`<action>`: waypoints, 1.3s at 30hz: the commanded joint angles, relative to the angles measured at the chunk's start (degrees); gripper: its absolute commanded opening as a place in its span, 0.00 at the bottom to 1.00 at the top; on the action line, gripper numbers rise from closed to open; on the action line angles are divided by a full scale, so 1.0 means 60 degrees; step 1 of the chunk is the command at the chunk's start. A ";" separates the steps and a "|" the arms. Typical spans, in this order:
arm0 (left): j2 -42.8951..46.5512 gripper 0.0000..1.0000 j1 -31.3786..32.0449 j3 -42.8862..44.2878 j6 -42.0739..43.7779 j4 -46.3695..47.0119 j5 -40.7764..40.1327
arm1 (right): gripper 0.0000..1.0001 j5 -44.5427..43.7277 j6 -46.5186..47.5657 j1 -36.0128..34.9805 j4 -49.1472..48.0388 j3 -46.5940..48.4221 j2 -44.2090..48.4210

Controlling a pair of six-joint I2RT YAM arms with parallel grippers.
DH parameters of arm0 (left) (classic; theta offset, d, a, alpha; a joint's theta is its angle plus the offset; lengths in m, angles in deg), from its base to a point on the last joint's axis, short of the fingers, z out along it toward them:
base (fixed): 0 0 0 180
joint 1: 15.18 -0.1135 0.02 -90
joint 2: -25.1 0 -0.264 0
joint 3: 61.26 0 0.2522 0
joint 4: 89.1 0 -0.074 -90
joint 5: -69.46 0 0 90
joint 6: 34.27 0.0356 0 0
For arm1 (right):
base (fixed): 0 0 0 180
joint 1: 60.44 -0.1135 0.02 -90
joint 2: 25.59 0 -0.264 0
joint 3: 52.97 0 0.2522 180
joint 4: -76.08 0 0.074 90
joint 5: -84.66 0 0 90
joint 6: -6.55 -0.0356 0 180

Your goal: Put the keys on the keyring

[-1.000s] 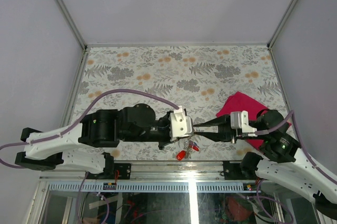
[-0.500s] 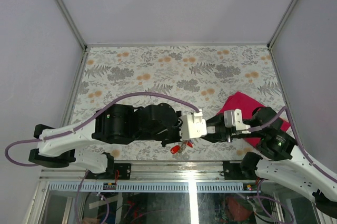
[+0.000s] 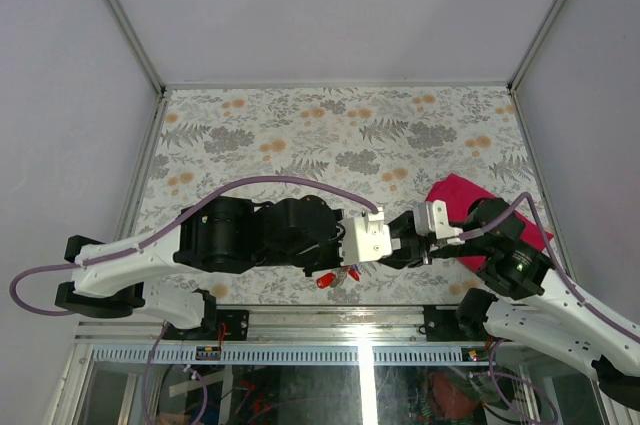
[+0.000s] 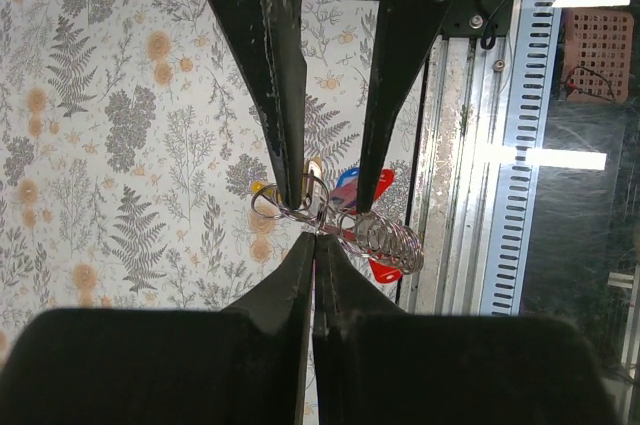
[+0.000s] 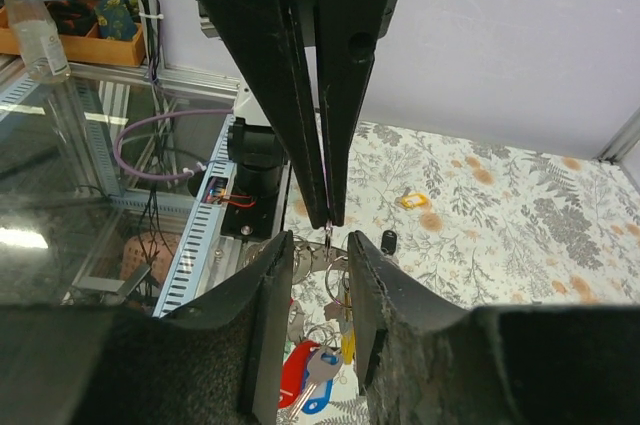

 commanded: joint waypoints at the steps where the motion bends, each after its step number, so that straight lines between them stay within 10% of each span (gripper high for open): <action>1: -0.0001 0.00 0.0035 0.0382 0.0142 0.0259 -0.0252 | 0.35 0.0245 -0.0223 -0.0050 -0.0616 0.0051 -0.0175; 11: -0.0086 0.00 0.0031 0.0357 0.0135 0.0318 -0.0232 | 0.23 0.0222 -0.0292 -0.0054 -0.0605 0.0128 -0.0532; 15: -0.0064 0.00 0.0042 0.0360 0.0139 0.0360 -0.0256 | 0.00 0.0139 -0.0292 -0.0049 -0.0589 0.0153 -0.0569; 23: 0.0932 0.19 0.0025 -0.0492 0.0108 0.1613 0.0021 | 0.00 -0.0059 -0.0615 -0.0054 -0.1240 -0.0113 -0.0108; 39: 0.4356 0.22 0.0034 -0.4502 -0.0984 0.6329 0.0871 | 0.00 -0.0108 -0.2732 -0.0046 -0.6090 -0.1523 0.0187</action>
